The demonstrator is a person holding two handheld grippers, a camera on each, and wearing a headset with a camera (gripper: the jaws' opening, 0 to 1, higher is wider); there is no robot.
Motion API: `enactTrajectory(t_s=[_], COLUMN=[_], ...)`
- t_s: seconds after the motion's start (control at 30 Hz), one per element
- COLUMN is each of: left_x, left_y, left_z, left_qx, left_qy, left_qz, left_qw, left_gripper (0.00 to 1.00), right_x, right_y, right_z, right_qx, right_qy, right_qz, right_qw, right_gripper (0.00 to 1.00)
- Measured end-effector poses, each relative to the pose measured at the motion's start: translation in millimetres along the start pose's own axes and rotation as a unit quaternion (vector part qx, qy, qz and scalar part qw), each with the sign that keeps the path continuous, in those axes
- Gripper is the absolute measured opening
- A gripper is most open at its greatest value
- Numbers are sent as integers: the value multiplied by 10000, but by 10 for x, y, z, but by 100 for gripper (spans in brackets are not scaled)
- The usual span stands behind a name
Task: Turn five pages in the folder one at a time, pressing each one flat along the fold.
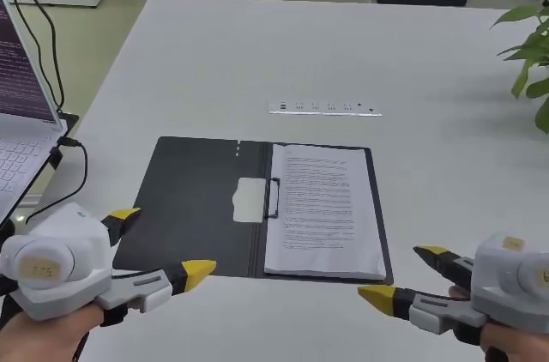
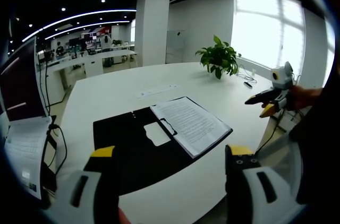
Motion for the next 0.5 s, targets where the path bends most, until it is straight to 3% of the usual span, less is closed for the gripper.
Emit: enactTrajectory(t_s=[0.5], left_x=[-141], left_y=[46], left_z=[-58], left_qx=[-82], left_qy=[-177], left_qz=[35], left_qw=[9998], left_gripper=[82], right_x=[28], right_y=[-41], right_z=[-33], right_qx=[-27], right_qy=[-69], right_qz=[49], right_qw=[10000], right_gripper=[78])
Point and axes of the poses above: the centre of the closed fingertips' face, and the gripper's own axes: x roughly backward along the fingers, z roughly to its left, y roughly out of its top, the point moved 2 cm from there along x, roughly backward along the fingers, and after that the axes turned 7 degrees about -y, right-handed, at the moved point
